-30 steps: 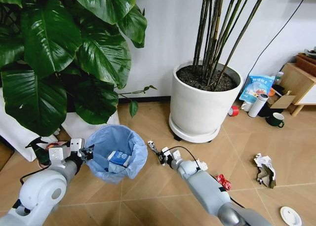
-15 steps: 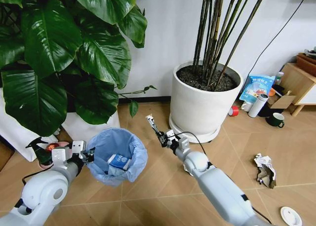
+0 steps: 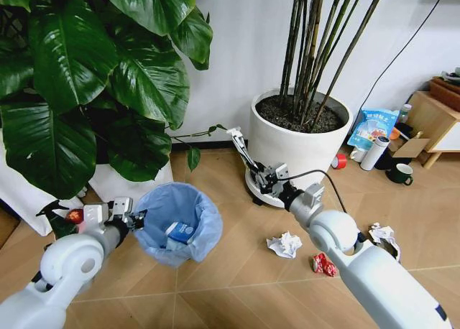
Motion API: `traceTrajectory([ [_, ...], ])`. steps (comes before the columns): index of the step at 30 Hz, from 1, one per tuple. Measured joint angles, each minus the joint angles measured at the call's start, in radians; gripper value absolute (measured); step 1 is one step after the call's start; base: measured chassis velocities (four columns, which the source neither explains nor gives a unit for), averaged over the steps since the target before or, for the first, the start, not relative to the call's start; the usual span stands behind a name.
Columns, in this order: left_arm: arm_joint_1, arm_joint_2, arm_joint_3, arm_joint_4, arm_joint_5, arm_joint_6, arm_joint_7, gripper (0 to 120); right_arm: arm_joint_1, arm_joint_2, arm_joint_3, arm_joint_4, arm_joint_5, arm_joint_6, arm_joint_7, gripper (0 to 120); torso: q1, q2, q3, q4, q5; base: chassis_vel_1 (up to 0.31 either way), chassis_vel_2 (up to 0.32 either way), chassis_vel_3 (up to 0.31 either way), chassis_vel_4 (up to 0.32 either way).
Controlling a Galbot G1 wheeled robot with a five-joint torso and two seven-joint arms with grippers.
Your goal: Pick up the trash bin and place the garbage on the floor into it.
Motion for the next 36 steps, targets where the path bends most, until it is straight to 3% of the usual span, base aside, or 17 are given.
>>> traceTrajectory([
  [6,-0.037,0.0,0.039,0.006,-0.043,0.003,-0.018,0,0.067,0.006,-0.13,-0.003,0.007,0.013,-0.005,5,0.0,0.0,0.0,0.0001,0.0,0.0,0.0,0.0,0.0],
  [9,-0.04,0.004,0.045,0.006,-0.052,0.005,-0.023,0,0.144,0.048,-0.247,-0.028,0.007,0.024,-0.005,5,0.0,0.0,0.0,0.0001,-0.0002,0.0,0.0,0.0,0.0],
  [14,-0.033,0.009,0.039,0.002,-0.051,0.008,-0.024,0,0.187,0.068,-0.316,-0.035,0.01,0.018,-0.001,5,0.0,0.0,0.0,0.0003,-0.0003,0.0,0.0,0.0,0.0],
  [20,-0.023,0.009,0.027,-0.004,-0.05,0.009,-0.026,0,0.208,0.077,-0.364,-0.051,0.005,0.006,0.008,20,0.0,0.0,0.0,0.0,-0.0003,0.0,0.0,0.0,0.0],
  [21,-0.018,0.009,0.024,-0.007,-0.05,0.009,-0.028,0,0.213,0.082,-0.376,-0.06,0.0,0.005,0.009,30,0.0,0.0,0.0,0.0001,-0.0004,0.0,0.0,0.0,0.0],
  [28,-0.007,0.014,0.014,-0.015,-0.048,0.009,-0.029,0,0.217,0.082,-0.384,-0.065,-0.008,0.003,0.013,54,0.0,0.0,0.0,0.0,-0.0004,0.0,0.0,0.0,0.0],
  [36,0.001,0.015,0.007,-0.021,-0.042,0.008,-0.03,0,0.186,0.08,-0.301,-0.047,-0.006,-0.025,0.094,82,0.0,0.0,0.0,0.0002,-0.0002,0.0,0.0,0.0,0.0],
])
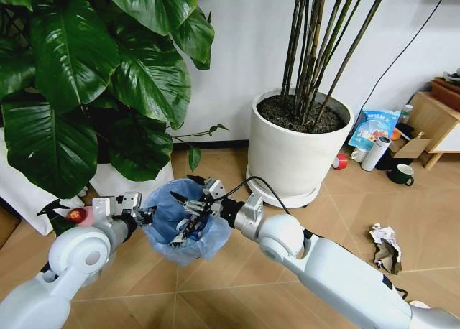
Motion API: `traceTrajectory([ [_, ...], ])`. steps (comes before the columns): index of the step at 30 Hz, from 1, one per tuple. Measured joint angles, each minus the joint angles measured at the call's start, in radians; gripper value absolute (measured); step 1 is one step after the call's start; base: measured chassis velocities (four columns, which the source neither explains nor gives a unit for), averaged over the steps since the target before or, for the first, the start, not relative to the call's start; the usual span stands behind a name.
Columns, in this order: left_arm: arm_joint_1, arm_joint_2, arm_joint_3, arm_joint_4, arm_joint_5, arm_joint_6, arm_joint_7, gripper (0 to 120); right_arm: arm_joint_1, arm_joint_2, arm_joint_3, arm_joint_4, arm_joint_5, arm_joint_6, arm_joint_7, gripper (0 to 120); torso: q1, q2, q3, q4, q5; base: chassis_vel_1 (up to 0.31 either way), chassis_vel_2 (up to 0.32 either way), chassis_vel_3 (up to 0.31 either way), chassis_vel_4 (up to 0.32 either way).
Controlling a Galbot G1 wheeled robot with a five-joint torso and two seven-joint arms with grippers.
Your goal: Pick up the trash bin and place the garbage on the floor into it.
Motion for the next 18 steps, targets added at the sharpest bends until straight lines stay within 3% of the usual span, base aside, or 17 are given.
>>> traceTrajectory([
  [2,0.006,-0.001,-0.005,-0.001,0.004,0.0,0.0,0,-0.029,-0.022,0.052,0.008,-0.001,-0.017,0.028,91,0.0,0.0,0.0,-0.0002,0.0,0.0,0.0,0.0,0.0],
  [7,0.019,-0.009,-0.016,-0.005,0.018,-0.001,0.003,0,-0.129,-0.07,0.185,0.026,-0.002,-0.059,0.057,100,0.0,0.0,0.0,-0.0003,0.0002,0.0,0.0,0.0,0.0],
  [18,0.032,-0.034,-0.027,-0.012,0.049,-0.004,0.017,0,-0.434,-0.113,0.486,-0.087,-0.04,-0.026,0.036,100,0.0,0.0,0.0,-0.0003,0.0005,0.0,0.0,0.0,0.0],
])
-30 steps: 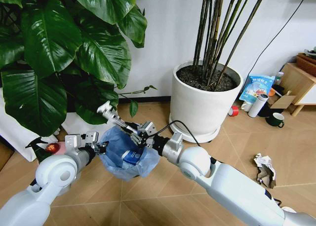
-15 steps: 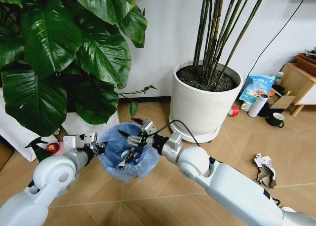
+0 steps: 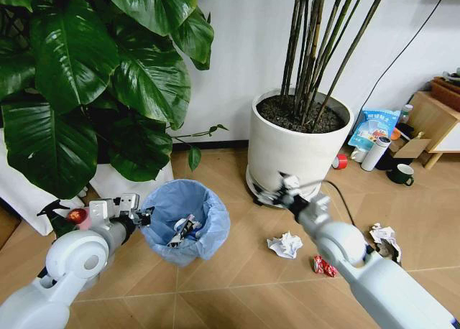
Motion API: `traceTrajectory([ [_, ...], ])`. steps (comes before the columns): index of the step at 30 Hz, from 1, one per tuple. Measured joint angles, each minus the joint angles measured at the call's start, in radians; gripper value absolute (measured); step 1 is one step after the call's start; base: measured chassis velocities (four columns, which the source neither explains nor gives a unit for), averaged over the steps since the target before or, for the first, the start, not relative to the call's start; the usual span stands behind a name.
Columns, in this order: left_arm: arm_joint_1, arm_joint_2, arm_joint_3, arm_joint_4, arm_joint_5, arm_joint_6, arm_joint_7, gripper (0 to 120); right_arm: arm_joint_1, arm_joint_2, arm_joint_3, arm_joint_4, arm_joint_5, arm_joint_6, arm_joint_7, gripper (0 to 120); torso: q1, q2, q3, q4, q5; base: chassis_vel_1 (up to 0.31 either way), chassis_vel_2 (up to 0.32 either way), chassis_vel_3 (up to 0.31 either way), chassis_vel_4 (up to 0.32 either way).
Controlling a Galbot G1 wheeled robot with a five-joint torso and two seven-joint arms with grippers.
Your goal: Pick up the trash bin and place the garbage on the floor into it.
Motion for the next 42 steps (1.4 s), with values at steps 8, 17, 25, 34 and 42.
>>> traceTrajectory([
  [8,0.013,-0.008,0.01,-0.004,0.019,-0.002,0.006,0,-0.119,0.053,0.083,-0.178,-0.03,0.043,-0.041,100,0.0,0.0,0.0,0.0,-0.0004,0.0,0.0,0.0,0.0],
  [17,0.02,-0.008,0.013,-0.007,0.026,-0.005,0.008,0,-0.071,0.167,0.053,-0.405,-0.122,0.129,-0.137,100,0.0,0.0,0.0,0.0001,-0.0001,0.0,0.0,0.0,0.0],
  [25,0.04,-0.004,0.006,-0.013,0.039,-0.013,0.011,0,0.009,0.259,0.015,-0.528,-0.14,0.145,-0.147,100,0.0,0.0,0.0,0.0004,-0.0008,0.0,0.0,0.0,0.0],
  [34,0.041,-0.005,0.004,-0.018,0.04,-0.015,0.012,0,0.041,0.289,0.01,-0.625,-0.133,0.131,-0.167,100,0.0,0.0,0.0,0.0001,-0.0006,0.0,0.0,0.0,0.0],
  [42,0.042,-0.005,0.001,-0.022,0.04,-0.015,0.012,0,0.078,0.327,0.015,-0.71,-0.138,0.131,-0.184,74,0.0,0.0,0.0,0.0002,-0.0005,0.0,0.0,0.0,0.0],
])
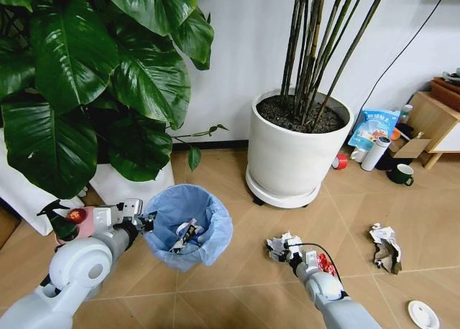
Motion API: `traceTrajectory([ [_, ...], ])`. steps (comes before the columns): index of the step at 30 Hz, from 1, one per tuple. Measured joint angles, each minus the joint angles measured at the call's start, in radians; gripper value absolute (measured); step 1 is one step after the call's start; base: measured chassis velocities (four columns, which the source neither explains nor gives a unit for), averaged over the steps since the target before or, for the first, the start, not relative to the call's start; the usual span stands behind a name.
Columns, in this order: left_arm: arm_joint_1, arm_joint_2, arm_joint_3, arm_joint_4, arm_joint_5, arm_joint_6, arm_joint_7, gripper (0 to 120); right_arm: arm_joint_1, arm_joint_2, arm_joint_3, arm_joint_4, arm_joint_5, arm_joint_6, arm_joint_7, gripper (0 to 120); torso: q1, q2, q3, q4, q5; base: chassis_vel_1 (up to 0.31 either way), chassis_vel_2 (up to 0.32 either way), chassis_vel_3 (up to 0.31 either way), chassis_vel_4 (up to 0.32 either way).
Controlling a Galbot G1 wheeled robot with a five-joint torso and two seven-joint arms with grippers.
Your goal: Pick up the trash bin and place the garbage on the floor into it.
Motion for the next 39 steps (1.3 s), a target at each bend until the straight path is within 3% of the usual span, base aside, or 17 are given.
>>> traceTrajectory([
  [2,0.0,0.001,-0.001,0.0,0.0,0.0,0.0,0,0.002,0.002,0.001,-0.005,-0.002,0.0,0.0,71,0.0,0.0,0.0,0.0,0.0001,0.0,0.0,0.0,0.0],
  [11,0.003,0.003,-0.004,-0.007,0.0,0.0,0.001,0,0.01,0.022,0.019,-0.041,-0.026,0.012,-0.002,34,0.0,0.0,0.0,0.0,-0.0001,0.0,0.0,0.0,0.0],
  [13,0.003,0.003,-0.005,-0.008,-0.001,0.0,0.001,0,0.01,0.023,0.02,-0.041,-0.026,0.013,-0.002,31,0.0,0.0,0.0,0.0,0.0,0.0,0.0,0.0,0.0],
  [18,0.014,0.006,-0.009,-0.018,-0.002,0.0,0.001,0,0.009,0.028,0.027,-0.048,-0.031,0.025,0.0,7,0.0,0.0,0.0,-0.0001,0.0001,0.0,0.0,0.0,0.0],
  [21,0.025,0.008,-0.011,-0.025,-0.001,0.0,0.001,0,0.008,0.028,0.037,-0.041,-0.036,0.031,0.0,0,0.0,0.0,0.0,-0.0001,0.0001,0.0,0.0,0.0,0.0],
  [32,0.035,0.005,-0.013,-0.029,0.005,0.0,0.001,0,-0.009,0.004,0.065,0.105,-0.023,0.026,0.007,0,0.0,0.0,0.0,0.0,0.0001,0.0,0.0,0.0,0.0],
  [39,0.042,0.003,-0.003,-0.032,0.01,0.0,0.001,0,-0.021,-0.067,0.058,0.369,0.041,0.004,0.031,0,0.0,0.0,0.0,0.0,-0.0001,0.0,0.0,0.0,0.0],
])
